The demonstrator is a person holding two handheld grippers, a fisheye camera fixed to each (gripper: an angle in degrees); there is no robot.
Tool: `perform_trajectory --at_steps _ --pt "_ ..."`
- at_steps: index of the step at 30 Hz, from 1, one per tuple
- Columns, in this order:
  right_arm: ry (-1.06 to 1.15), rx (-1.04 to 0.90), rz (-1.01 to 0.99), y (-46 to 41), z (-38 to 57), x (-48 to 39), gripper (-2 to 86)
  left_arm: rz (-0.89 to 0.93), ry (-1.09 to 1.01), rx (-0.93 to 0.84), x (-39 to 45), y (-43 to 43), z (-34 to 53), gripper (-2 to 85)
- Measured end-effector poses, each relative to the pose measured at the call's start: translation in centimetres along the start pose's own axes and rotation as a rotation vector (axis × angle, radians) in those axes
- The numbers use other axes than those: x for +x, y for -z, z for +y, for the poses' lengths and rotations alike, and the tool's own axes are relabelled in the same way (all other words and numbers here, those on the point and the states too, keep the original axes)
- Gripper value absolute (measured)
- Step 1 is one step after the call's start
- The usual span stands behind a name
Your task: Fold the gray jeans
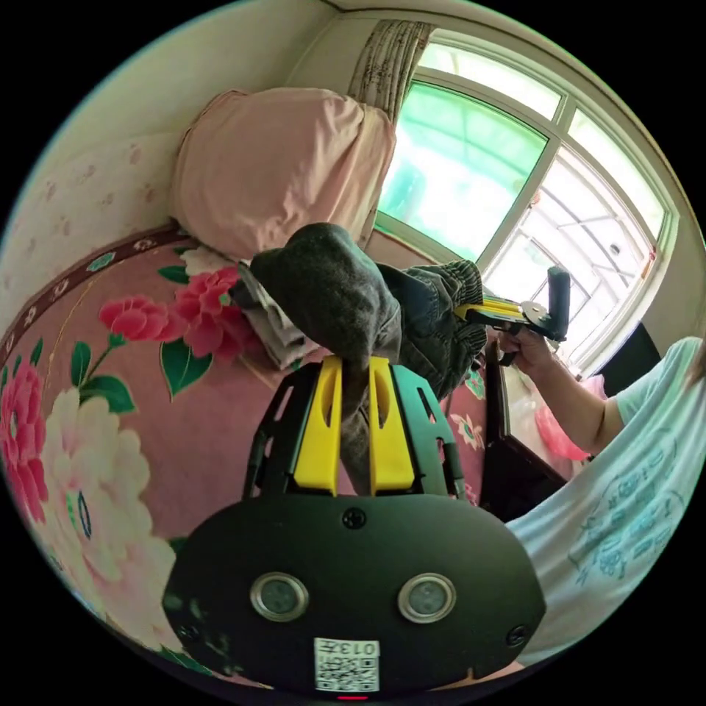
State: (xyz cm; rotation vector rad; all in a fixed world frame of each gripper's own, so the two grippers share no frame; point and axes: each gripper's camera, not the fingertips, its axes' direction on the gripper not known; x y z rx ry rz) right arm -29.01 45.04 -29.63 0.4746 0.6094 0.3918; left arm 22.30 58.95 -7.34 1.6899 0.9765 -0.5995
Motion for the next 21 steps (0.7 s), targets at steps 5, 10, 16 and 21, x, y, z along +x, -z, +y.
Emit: perform_trajectory --at_steps 5,10,16,21 --pt "-0.045 -0.006 0.077 -5.8 -9.1 12.4 4.8 -0.020 -0.046 -0.035 -4.3 -8.6 -14.5 6.3" --pt "-0.073 -0.154 0.104 -17.4 -14.7 20.3 4.3 -0.116 -0.018 -0.178 -9.1 -18.3 -20.8 6.4" --pt "-0.094 -0.345 0.145 -33.2 -13.1 23.7 5.1 -0.248 0.012 -0.284 -14.5 -26.2 -19.6 7.1" --pt "-0.105 -0.269 0.171 -35.5 -11.8 22.4 5.4 -0.391 -0.066 -0.221 -12.8 -27.5 -17.4 7.3"
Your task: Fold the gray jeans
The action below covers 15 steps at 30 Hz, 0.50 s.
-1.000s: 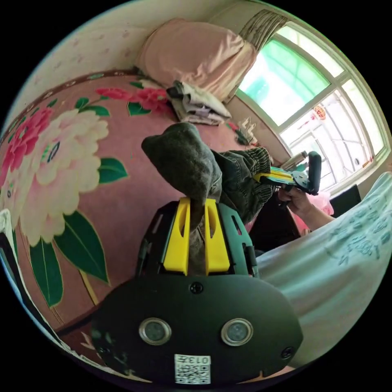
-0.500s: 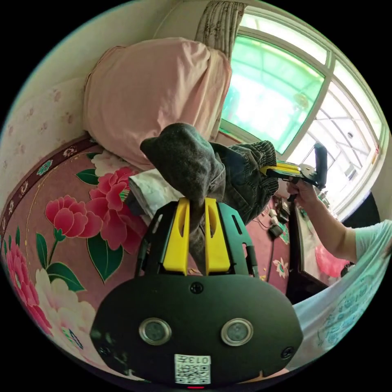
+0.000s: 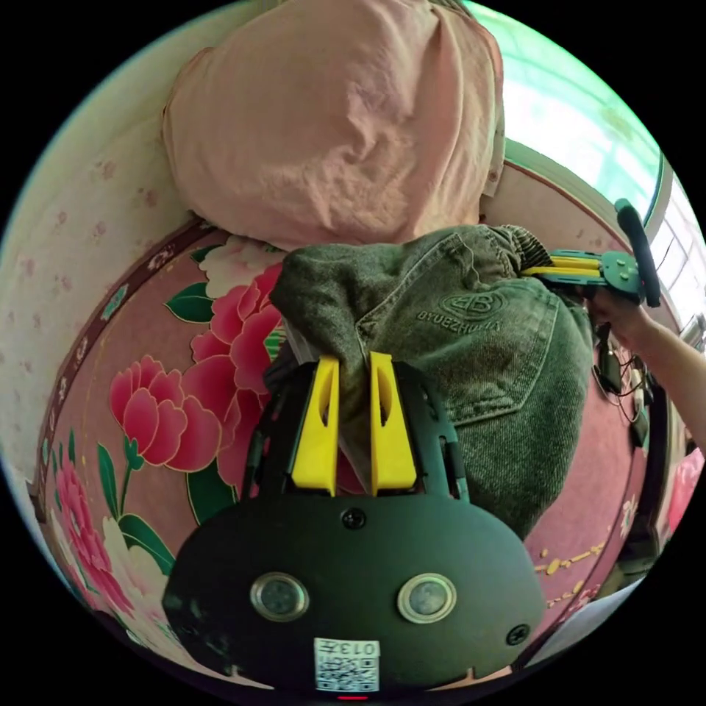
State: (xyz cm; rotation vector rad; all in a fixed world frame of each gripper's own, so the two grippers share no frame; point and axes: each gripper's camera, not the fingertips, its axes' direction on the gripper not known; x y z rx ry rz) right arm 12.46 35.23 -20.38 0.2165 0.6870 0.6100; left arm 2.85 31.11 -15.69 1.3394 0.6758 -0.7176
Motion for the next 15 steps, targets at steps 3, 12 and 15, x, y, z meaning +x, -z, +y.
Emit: perform_trajectory --at_steps 3,12,15 --pt "0.000 0.036 0.055 -0.1 0.8 -1.8 6.2 -0.002 0.074 0.026 0.2 0.7 1.1 7.3" --pt "-0.204 0.289 -0.001 11.1 7.8 -1.5 12.8 -0.049 0.258 0.173 -1.6 14.8 14.4 2.9" --pt "-0.267 0.332 0.065 15.0 14.5 -4.1 13.4 -0.013 0.355 0.069 -2.0 19.0 25.6 3.3"
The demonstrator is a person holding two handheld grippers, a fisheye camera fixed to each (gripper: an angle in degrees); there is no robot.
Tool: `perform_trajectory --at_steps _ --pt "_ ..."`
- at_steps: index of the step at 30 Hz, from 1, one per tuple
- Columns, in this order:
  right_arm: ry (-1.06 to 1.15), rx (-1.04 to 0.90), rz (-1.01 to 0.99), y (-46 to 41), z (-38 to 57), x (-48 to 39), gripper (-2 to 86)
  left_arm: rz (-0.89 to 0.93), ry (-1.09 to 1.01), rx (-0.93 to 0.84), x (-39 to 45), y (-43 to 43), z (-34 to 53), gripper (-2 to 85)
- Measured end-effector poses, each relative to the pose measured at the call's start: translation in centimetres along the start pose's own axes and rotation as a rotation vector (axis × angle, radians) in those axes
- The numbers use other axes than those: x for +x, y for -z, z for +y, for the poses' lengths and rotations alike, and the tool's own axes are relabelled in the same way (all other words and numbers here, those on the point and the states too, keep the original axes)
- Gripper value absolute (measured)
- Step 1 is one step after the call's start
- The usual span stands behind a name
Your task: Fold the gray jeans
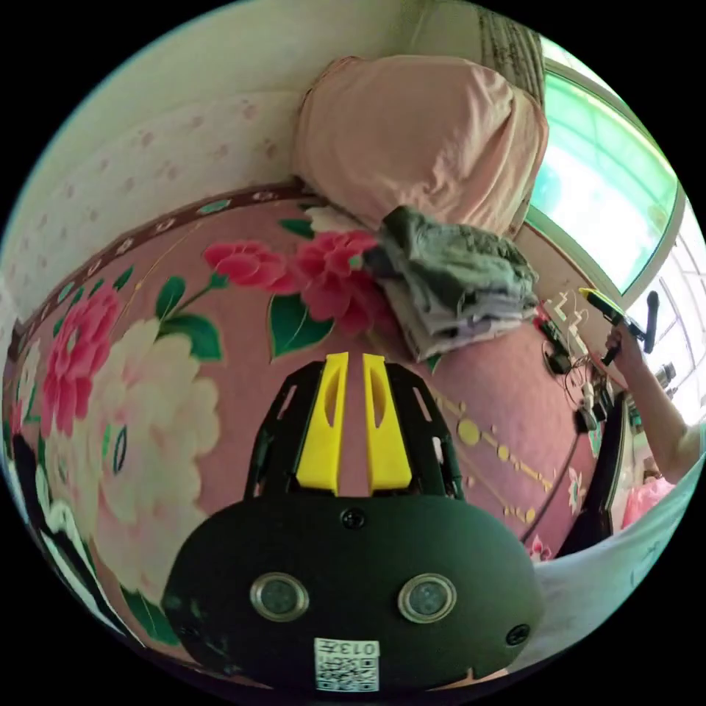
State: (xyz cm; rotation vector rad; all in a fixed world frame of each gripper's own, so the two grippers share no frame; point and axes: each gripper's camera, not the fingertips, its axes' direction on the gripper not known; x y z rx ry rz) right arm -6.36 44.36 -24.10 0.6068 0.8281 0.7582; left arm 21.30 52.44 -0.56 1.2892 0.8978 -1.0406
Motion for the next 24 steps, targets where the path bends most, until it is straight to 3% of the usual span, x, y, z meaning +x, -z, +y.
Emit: perform_trajectory --at_steps 6,11,16,20,24 --pt "0.143 -0.181 -0.224 5.9 12.5 -12.7 6.3 -0.114 0.380 -0.187 -5.6 10.8 24.7 3.6" --pt "0.326 -0.402 -0.555 6.5 18.8 -31.6 1.2 -0.248 0.706 -0.282 -8.9 19.1 40.6 3.8" --pt "0.591 -0.438 -0.919 9.7 19.7 -49.1 0.7 -0.357 0.865 -0.175 -14.5 26.1 47.8 5.3" --pt "0.837 -0.412 -0.978 12.9 21.0 -62.2 1.2 -0.498 0.863 -0.113 -21.5 31.6 52.0 9.6" --pt "0.794 -0.432 -0.963 13.7 22.3 -71.0 4.6 -0.570 0.855 -0.072 -29.5 35.4 54.9 13.5"
